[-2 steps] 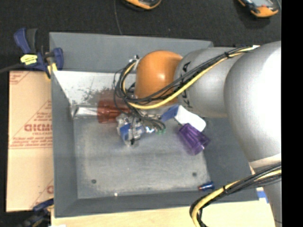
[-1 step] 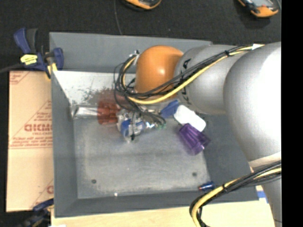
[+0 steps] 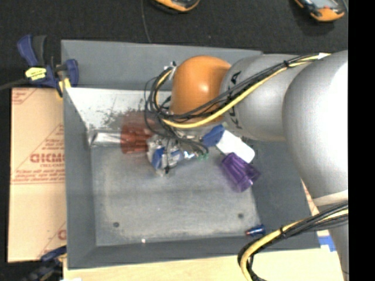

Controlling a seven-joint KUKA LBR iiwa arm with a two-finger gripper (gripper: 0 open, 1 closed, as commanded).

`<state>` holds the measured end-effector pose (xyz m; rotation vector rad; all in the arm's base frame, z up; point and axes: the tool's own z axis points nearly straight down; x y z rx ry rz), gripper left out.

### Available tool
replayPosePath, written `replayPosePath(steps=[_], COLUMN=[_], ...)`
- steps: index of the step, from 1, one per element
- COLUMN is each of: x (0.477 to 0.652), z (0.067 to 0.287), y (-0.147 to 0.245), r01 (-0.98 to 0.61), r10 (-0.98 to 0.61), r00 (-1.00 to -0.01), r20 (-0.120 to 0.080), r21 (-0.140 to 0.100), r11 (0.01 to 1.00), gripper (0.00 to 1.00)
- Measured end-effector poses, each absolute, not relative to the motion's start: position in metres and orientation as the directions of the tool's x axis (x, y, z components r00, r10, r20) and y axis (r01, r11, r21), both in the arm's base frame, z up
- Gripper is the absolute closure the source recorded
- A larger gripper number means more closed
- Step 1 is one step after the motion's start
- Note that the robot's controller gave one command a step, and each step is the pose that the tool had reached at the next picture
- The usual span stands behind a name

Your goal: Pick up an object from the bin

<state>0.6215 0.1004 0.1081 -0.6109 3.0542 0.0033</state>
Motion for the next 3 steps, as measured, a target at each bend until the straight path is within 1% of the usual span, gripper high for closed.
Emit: replayPosePath(steps=[1,2,3], x=[0.626,0.632,0.625], z=[0.142,0.187,0.227], y=[0.104,0.098,0.098], r01=[-0.396,-0.398,-0.407], r10=[-0.396,-0.398,-0.407], r00=[-0.918,-0.917,-0.913], r20=[-0.028,-0.027,-0.020], r21=[-0.005,-0.005,-0.003], r11=[0.918,0.917,0.914], gripper=[1.00,1.00,1.00])
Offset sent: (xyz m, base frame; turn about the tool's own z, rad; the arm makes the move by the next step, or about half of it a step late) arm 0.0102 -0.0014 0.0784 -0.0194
